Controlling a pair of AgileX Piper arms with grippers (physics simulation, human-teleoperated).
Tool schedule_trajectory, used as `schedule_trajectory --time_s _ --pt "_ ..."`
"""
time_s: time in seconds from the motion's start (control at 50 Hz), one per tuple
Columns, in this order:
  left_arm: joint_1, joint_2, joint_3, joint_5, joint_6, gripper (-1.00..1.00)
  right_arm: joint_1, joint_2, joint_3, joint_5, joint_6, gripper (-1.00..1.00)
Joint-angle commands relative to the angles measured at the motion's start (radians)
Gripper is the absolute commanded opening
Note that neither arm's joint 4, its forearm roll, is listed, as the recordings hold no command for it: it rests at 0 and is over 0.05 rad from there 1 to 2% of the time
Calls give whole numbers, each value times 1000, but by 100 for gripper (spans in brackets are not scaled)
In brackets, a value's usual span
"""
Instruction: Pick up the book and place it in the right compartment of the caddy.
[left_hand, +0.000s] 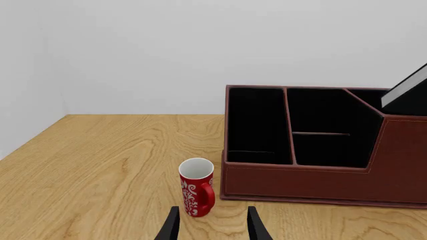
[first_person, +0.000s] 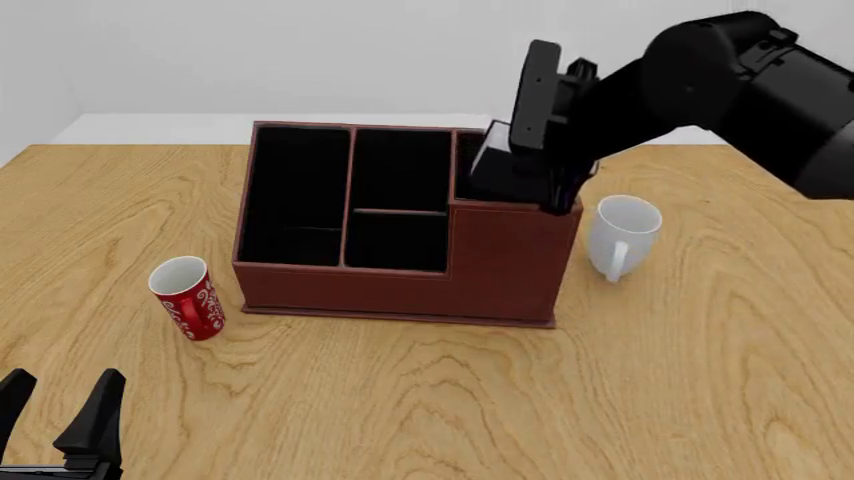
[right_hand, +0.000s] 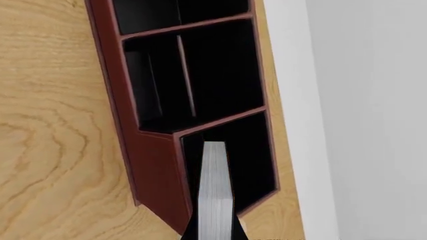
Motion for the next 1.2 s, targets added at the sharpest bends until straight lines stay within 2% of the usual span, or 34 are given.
schedule_trajectory --time_s 0.02,0.74,1.1,1.12,1.2 --pt "0 0 0 0 0 100 -15 24 -10 -25 29 -100" --pt "0 0 0 0 0 100 -21 161 -108 -39 48 -100" --pt "0 0 0 0 0 100 -54 226 -146 -42 40 -100" --pt "0 0 0 0 0 100 -55 229 -149 -40 40 100" --pt "0 0 0 0 0 100 -60 225 -144 -47 35 100"
